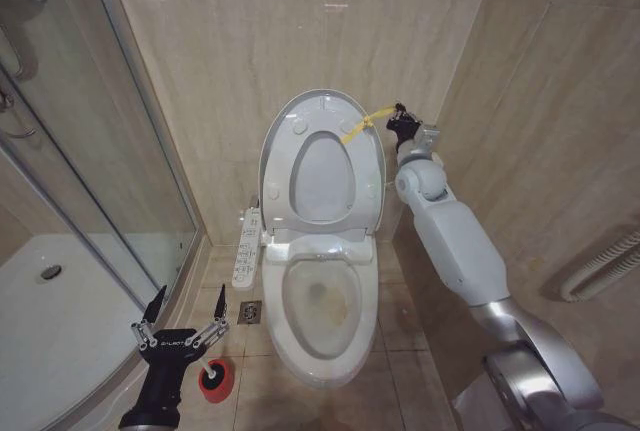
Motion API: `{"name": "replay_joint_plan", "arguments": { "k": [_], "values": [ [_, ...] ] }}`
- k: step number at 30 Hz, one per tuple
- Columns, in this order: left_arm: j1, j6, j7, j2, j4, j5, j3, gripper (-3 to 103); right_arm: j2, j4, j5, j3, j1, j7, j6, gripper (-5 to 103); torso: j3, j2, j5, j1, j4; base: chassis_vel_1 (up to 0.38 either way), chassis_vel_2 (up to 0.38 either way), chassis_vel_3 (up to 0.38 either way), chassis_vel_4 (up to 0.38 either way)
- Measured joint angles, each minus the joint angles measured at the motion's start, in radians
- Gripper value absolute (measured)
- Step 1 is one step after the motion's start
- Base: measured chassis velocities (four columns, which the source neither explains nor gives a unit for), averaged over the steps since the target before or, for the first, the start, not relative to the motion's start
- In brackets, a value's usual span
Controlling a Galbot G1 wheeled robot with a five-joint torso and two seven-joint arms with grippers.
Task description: Open the toilet lid, clean the toilet bowl with a toilet brush, close the toilet lid, and flush.
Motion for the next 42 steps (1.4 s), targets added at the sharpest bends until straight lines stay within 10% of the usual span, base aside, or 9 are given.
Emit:
{"name": "replay_joint_plan", "arguments": {
  "k": [1, 8, 9, 14, 15, 22, 23, 42],
  "values": [
    [0.0, 0.0, 0.0, 0.0, 0.0, 0.0, 0.0, 100, -0.008, 0.048, 0.017, 0.008, -0.025, -0.015, -0.021, 13, 0.0, 0.0, 0.0, 0.0, -0.0003, 0.0, 0.0, 0.0, 0.0],
    [0.0, 0.0, 0.0, 0.0, 0.0, 0.0, 0.0, 100, -0.03, 0.169, 0.029, 0.028, -0.1, -0.039, -0.045, 13, 0.0, 0.0, 0.0, 0.0, 0.0007, 0.0, 0.0, 0.0, 0.0],
    [0.0, 0.0, 0.0, 0.0, 0.0, 0.0, 0.0, 100, -0.035, 0.182, 0.029, 0.034, -0.112, -0.042, -0.048, 40, 0.0, 0.0, -0.0001, 0.0, 0.0007, 0.0, 0.0, 0.0, 0.0],
    [0.0, 0.0, 0.0, 0.0, 0.0, 0.0, 0.0, 100, -0.06, 0.237, 0.051, 0.06, -0.162, -0.041, -0.071, 40, 0.0, 0.0, -0.0001, 0.0, 0.0007, 0.0, 0.0, 0.0, 0.0],
    [0.0, 0.0, 0.0, 0.0, 0.0, 0.0, 0.0, 100, -0.069, 0.258, 0.056, 0.069, -0.182, -0.04, -0.077, 67, 0.0, 0.0, 0.0, 0.0, 0.0007, 0.0, 0.0, 0.0, 0.0],
    [0.0, 0.0, 0.0, 0.0, 0.0, 0.0, 0.0, 100, -0.129, 0.452, 0.069, 0.143, -0.335, 0.008, -0.154, 67, 0.0, 0.0, -0.0002, 0.0, 0.0006, 0.0, 0.0, 0.0, 0.0],
    [0.0, 0.0, 0.0, 0.0, 0.0, 0.0, 0.0, 100, -0.146, 0.5, 0.067, 0.163, -0.384, 0.013, -0.158, 94, 0.0, 0.0, -0.0002, 0.0, 0.0005, 0.0, 0.0, 0.0, 0.0],
    [0.0, 0.0, 0.0, 0.0, 0.0, 0.0, 0.0, 100, -0.112, 0.876, -0.12, 0.317, -1.014, -0.031, -0.096, 100, 0.0, 0.0, 0.0, 0.0, 0.0003, 0.0, 0.0, 0.0, 0.0]
  ]
}}
